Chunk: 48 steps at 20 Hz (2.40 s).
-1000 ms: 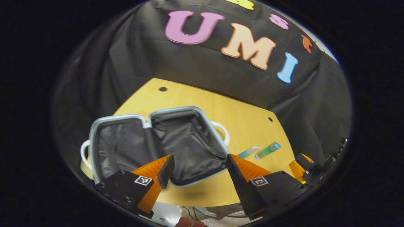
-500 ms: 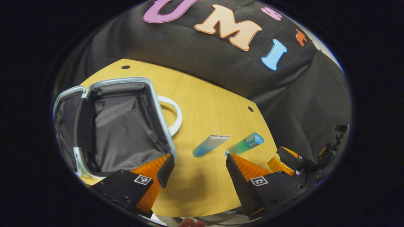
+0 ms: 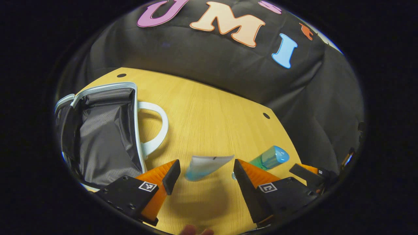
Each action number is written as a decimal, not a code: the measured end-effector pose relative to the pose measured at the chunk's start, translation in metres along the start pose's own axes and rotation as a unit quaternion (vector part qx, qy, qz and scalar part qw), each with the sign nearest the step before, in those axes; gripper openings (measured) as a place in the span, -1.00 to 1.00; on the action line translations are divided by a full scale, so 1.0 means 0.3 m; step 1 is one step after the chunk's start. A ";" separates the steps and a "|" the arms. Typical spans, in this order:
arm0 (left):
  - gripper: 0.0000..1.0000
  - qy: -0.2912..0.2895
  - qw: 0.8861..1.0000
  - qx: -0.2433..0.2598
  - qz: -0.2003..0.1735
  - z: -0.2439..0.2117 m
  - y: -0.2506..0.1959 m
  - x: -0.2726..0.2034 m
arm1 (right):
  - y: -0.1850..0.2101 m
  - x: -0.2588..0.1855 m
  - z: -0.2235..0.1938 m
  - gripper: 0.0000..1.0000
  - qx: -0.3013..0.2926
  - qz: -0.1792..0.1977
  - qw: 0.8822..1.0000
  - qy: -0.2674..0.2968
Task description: First open the suitcase, pack the skin care products into it, and then close the suitcase.
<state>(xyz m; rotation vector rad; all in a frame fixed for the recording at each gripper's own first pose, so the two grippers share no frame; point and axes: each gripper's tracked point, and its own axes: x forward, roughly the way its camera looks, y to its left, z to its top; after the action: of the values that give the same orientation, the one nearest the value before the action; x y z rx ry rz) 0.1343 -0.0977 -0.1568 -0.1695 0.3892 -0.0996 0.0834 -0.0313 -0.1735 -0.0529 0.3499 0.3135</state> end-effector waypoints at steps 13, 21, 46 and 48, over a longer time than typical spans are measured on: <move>-0.15 0.029 0.999 -0.024 0.020 -0.053 0.036 0.119 | 0.058 0.210 -0.074 0.96 0.014 0.038 0.999 0.026; -0.19 0.003 0.999 -0.034 0.002 0.059 0.011 0.019 | 0.042 0.314 -0.104 0.58 0.020 0.020 0.999 0.032; -0.13 0.189 0.971 -0.095 0.111 -0.101 0.712 -0.283 | 0.254 0.253 0.149 -0.29 0.020 -0.018 0.999 0.044; -0.14 0.187 0.972 -0.099 0.105 -0.077 0.730 -0.296 | 0.375 0.254 0.236 -0.27 0.034 0.005 0.999 0.033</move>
<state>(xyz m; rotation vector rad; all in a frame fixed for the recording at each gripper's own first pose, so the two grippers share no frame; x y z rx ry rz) 0.0576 0.1253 -0.1853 -0.3072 0.7915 0.1189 0.1396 0.1053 -0.1330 0.0060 0.4255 0.3108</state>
